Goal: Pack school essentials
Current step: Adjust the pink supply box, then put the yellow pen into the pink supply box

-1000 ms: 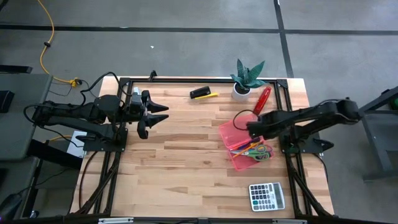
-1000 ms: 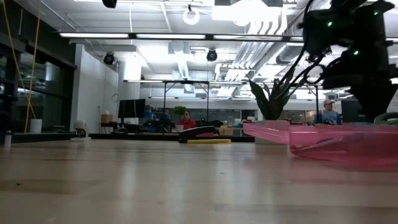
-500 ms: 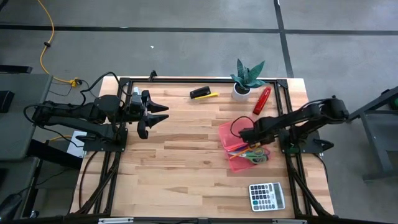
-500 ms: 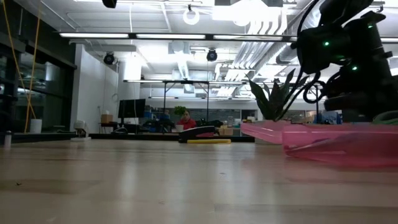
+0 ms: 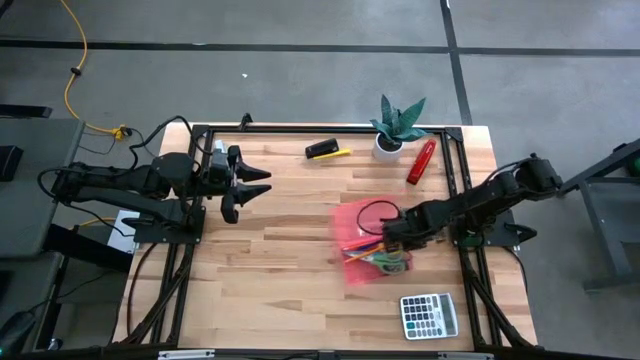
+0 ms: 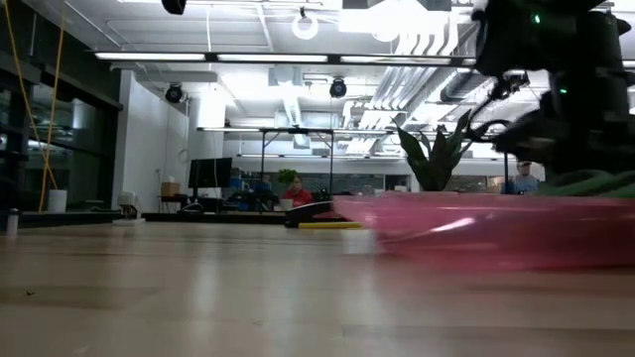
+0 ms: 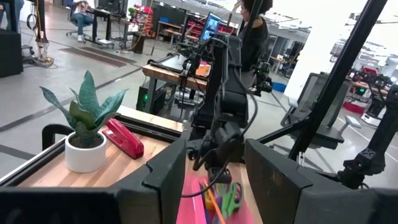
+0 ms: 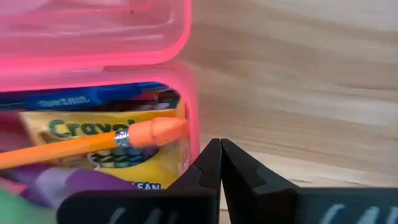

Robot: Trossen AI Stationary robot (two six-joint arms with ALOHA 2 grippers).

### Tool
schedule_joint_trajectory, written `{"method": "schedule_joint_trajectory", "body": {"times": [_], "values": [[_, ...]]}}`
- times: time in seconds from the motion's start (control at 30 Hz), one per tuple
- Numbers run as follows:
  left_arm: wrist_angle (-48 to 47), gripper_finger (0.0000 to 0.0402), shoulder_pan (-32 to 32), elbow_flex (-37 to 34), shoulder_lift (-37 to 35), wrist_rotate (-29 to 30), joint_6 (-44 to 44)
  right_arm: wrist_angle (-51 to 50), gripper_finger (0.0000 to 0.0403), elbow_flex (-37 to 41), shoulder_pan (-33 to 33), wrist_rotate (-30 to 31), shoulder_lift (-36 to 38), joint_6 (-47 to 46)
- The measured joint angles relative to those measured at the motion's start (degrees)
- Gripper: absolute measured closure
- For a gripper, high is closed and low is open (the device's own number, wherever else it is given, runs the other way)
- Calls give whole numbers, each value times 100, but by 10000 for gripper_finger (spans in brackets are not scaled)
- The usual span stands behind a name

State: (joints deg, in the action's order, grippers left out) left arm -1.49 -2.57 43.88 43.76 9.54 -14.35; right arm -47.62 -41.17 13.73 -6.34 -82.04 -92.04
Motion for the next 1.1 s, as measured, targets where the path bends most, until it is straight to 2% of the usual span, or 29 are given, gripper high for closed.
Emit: {"method": "schedule_joint_trajectory", "body": {"times": [0.13,0.23,0.37,0.47,0.6,0.7,0.77,0.87,0.97,1.1], "values": [[-63,249,0,0,-45,-4,-1,761,403,-16,84,531,4,-239],[-89,249,-2,0,-118,-20,-7,583,403,-254,95,935,43,-26],[-104,249,0,0,-281,-20,-16,-184,403,-681,80,1556,345,726],[-118,249,0,0,-391,15,-7,-175,403,-966,82,2405,807,1612],[-136,249,0,0,-447,55,-50,729,403,-1051,58,3658,1565,3355],[-113,249,0,0,-455,56,-56,1288,403,-1051,-92,4101,2062,4643],[-75,249,-1,0,-439,62,-51,1629,403,-1051,-284,4092,2316,5453],[226,249,0,0,-365,212,-48,2208,403,-1049,-657,3574,2556,6575],[481,249,0,0,-249,314,-21,3059,403,-1047,-1107,2593,2596,7560],[729,249,-2,0,-103,328,-4,4299,403,-1045,-1647,1039,2438,8323]]}}
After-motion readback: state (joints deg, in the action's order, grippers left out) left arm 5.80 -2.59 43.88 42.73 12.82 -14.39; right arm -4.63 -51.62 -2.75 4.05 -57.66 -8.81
